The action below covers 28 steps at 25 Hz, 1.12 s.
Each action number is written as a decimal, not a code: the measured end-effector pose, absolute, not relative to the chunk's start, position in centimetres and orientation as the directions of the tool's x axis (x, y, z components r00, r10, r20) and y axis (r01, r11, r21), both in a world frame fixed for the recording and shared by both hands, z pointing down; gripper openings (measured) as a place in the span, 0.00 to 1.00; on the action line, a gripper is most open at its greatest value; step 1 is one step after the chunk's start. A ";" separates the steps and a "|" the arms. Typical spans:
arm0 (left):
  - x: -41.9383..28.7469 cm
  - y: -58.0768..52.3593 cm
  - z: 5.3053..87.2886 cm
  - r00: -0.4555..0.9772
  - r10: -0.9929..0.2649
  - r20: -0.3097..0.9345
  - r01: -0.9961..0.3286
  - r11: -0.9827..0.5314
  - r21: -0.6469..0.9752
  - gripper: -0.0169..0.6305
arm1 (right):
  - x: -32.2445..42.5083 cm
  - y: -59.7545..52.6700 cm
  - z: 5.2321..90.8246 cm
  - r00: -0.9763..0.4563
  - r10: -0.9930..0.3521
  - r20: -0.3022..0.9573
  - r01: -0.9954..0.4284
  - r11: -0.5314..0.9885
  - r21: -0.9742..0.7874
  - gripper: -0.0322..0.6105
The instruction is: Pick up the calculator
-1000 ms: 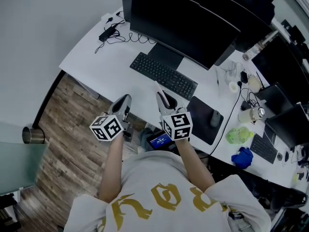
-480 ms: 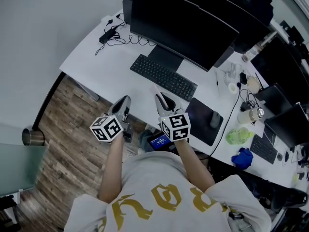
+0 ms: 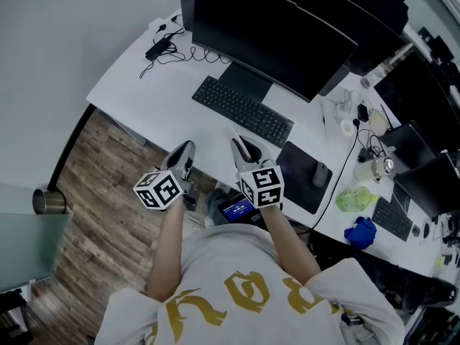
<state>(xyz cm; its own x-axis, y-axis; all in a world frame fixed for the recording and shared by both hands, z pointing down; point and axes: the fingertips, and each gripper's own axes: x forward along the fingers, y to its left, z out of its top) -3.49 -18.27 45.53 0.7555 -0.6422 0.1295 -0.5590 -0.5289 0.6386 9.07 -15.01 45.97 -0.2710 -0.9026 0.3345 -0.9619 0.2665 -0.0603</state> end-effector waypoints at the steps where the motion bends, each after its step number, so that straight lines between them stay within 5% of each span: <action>1: -3.4 -18.2 45.6 0.757 -0.641 0.130 -0.557 -0.528 0.641 0.03 | 9.2 -15.0 46.0 -0.268 -0.902 0.337 -0.963 0.265 -0.058 0.17; 28: -2.7 -17.0 46.8 0.763 -0.624 0.169 -0.566 -0.519 0.641 0.03 | 10.0 -14.0 47.0 -0.268 -0.898 0.349 -0.962 0.268 -0.050 0.17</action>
